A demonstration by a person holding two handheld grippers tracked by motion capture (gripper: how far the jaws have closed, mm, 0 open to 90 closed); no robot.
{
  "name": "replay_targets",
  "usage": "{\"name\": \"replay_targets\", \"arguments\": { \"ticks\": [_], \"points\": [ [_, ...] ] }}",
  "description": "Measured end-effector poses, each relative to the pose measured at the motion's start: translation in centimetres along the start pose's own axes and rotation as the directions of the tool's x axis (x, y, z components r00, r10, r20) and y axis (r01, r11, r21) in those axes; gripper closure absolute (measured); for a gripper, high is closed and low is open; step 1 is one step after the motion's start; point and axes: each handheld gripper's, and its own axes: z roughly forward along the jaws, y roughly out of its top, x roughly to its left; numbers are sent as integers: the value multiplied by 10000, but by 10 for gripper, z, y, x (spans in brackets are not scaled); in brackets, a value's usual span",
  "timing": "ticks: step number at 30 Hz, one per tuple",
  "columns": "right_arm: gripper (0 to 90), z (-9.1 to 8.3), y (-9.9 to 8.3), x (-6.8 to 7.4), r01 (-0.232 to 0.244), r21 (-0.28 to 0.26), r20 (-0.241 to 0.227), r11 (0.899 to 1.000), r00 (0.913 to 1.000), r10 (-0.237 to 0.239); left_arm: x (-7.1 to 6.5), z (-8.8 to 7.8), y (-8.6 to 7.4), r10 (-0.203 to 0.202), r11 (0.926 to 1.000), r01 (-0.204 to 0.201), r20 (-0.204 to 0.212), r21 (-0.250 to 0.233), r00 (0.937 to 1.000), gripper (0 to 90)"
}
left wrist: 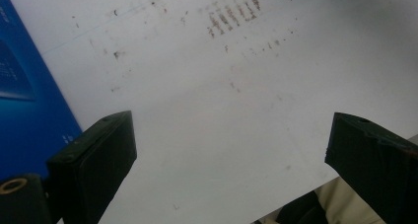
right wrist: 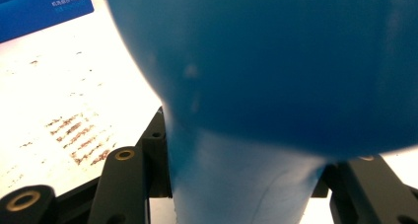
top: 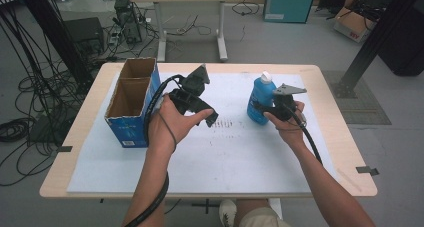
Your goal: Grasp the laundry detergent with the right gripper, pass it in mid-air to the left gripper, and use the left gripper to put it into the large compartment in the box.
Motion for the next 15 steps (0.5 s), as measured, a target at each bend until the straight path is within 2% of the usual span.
{"name": "replay_targets", "arguments": {
  "ticks": [7,12,15],
  "points": [
    [460,1,0,0,243,-145,76,9996,9997,-242,1,1,0,-22,10000,22,42,-5,10000,55],
    [459,0,0,2,6,-60,105,10000,9999,-6,0,0,0,27,10000,-27,29,-16,10000,55],
    [458,0,0,1,77,-115,134,9999,9999,-76,-1,-1,0,63,10000,-63,58,-45,10000,54]
  ]
}}
